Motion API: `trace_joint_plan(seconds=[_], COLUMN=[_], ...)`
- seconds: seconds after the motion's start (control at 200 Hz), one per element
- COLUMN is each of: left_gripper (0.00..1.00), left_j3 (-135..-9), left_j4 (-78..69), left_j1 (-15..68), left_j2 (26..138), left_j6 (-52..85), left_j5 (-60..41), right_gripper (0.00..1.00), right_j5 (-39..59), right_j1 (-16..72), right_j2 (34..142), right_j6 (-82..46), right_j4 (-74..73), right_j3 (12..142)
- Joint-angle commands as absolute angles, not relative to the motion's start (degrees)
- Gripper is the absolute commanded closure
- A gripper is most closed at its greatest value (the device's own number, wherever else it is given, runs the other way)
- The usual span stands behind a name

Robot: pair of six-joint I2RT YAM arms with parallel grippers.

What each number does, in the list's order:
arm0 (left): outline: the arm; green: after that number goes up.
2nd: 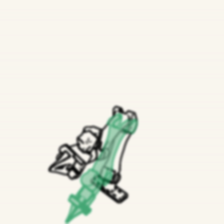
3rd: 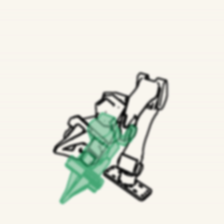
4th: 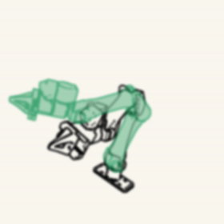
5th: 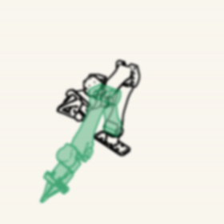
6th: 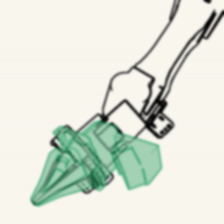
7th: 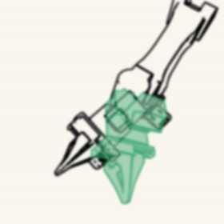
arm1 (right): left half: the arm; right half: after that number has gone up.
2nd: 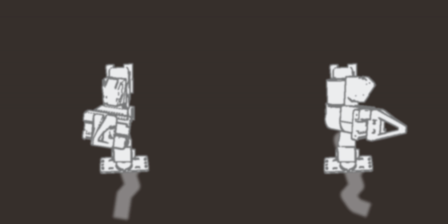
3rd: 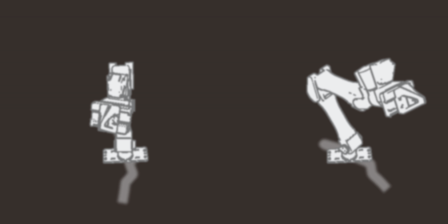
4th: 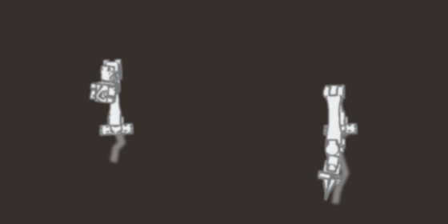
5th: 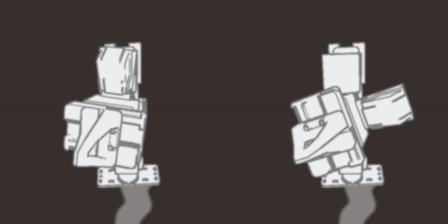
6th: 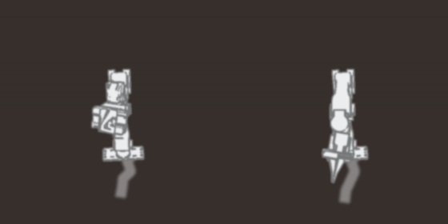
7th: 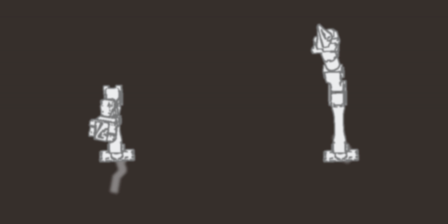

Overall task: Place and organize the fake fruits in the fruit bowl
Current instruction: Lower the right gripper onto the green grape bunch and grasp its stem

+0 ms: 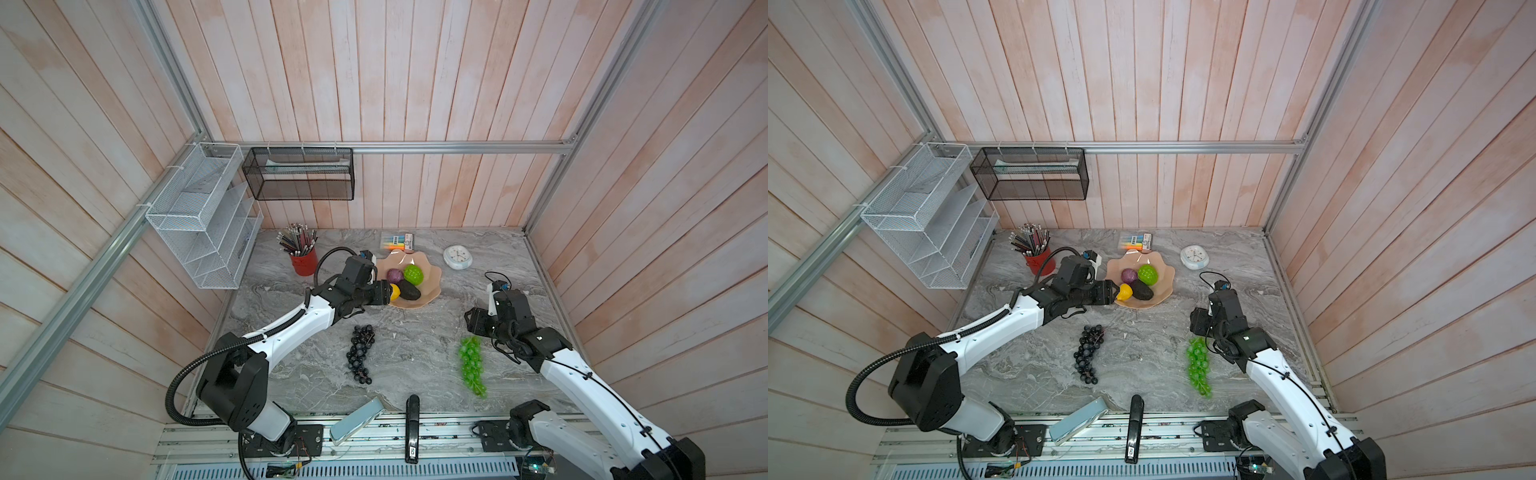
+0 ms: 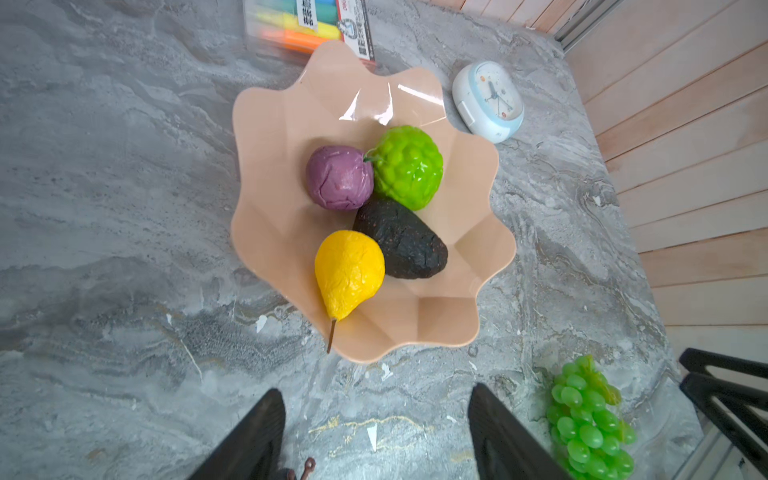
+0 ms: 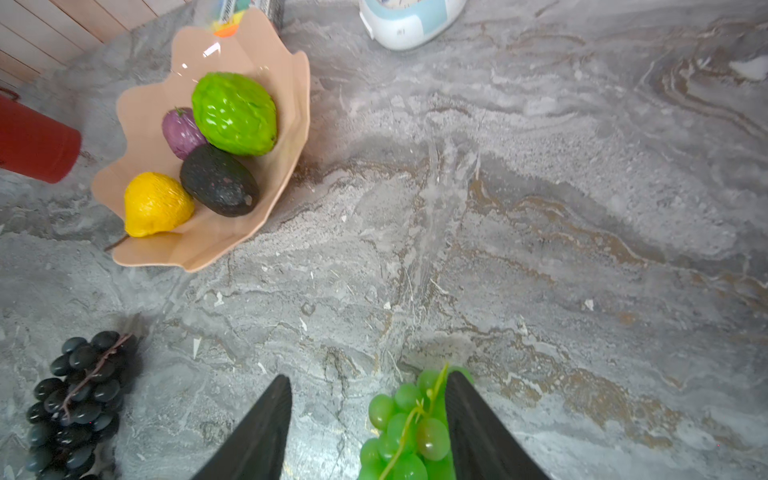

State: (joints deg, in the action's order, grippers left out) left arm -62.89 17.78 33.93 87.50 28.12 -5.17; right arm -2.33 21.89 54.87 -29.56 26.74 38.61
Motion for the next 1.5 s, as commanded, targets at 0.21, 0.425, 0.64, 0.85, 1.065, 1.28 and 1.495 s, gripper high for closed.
trace_joint_plan(seconds=[0.21, 0.425, 0.64, 0.85, 1.065, 1.28, 1.495], left_gripper=[0.27, 0.27, 0.27, 0.27, 0.27, 0.27, 0.27], left_j3=[-55.7, -53.3, -52.1, -50.5, -50.0, -49.6, -48.7], left_j4=[11.3, 7.5, 4.7, 2.8, 2.5, 2.2, 1.4], left_j1=[32.3, 30.1, 28.7, 27.9, 27.7, 27.6, 27.6], left_j2=[81.9, 82.3, 82.7, 82.6, 82.4, 82.4, 82.1], left_j6=[30.3, 30.9, 31.2, 32.4, 32.8, 33.0, 33.7], left_j5=[-8.2, -13.0, -15.8, -17.7, -18.1, -18.5, -18.8], right_gripper=[0.36, 0.34, 0.48, 0.60, 0.76, 0.77, 0.91], right_j5=[-9.5, -19.5, -20.5, -22.3, -20.8, -20.6, -19.8], right_j1=[31.7, 36.0, 36.0, 35.8, 35.8, 35.8, 35.8], right_j2=[60.7, 63.5, 64.4, 63.6, 63.7, 62.4, 62.2], right_j6=[-37.5, -41.9, -44.8, -46.1, -47.0, -47.7, -47.5], right_j4=[35.9, 39.1, 40.7, 38.9, 40.0, 41.3, 40.6], right_j3=[40.9, 41.8, 40.8, 38.9, 38.3, 38.2, 37.3])
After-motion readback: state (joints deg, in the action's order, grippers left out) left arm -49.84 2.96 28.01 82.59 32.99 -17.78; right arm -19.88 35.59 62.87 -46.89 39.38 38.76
